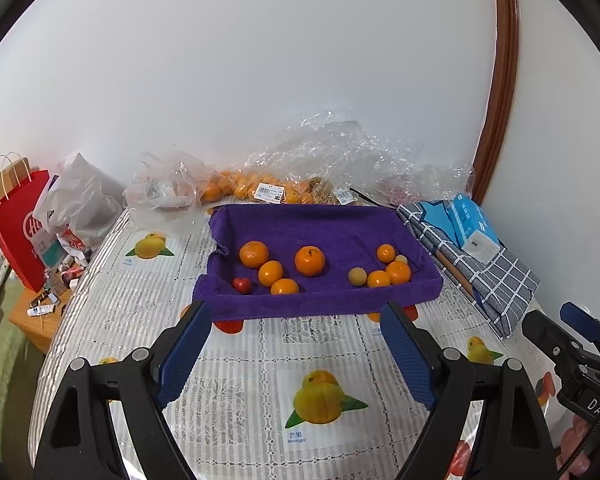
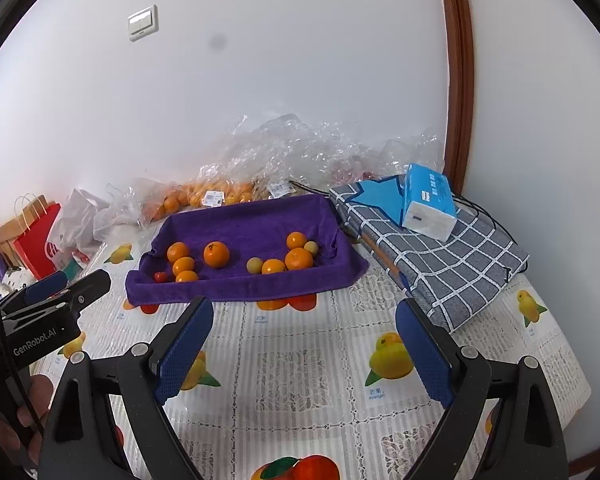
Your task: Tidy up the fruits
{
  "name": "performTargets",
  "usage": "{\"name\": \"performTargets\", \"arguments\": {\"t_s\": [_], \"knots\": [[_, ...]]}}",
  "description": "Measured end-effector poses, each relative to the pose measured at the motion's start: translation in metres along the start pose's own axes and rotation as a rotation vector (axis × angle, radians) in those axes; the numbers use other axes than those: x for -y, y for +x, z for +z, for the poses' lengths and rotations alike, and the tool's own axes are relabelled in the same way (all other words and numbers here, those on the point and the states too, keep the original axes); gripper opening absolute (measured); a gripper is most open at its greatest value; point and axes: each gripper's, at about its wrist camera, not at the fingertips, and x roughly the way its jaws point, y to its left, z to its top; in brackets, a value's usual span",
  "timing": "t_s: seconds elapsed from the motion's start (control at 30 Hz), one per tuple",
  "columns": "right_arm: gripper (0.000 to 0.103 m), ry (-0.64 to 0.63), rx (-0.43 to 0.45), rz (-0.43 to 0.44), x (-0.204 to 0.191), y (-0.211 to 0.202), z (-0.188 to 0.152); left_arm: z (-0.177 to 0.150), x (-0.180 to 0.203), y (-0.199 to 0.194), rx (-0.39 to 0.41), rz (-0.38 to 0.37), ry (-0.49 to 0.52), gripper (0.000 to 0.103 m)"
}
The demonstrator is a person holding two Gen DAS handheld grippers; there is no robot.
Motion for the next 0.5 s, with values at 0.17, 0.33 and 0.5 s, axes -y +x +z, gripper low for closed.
{"name": "performTargets", "arguments": {"t_s": [0.17,0.33,0.5], "knots": [[0.092,-0.002,0.007,-0.002,-0.0005,-0.0019,0.0015,0.0005,-0.0010,-0.0038,0.007,-0.001,0.001,0.086],[0.092,-0.006,0.007,0.000,-0.0021,-0.0028,0.0000,0.0008,-0.0015,-0.0061,0.012,-0.003,-0.001,0.086],[0.092,-0.008,0.004,-0.002,-0.0028,-0.0024,-0.0006,0.0006,-0.0015,-0.0062,0.012,-0.001,0.000,0.086]]}}
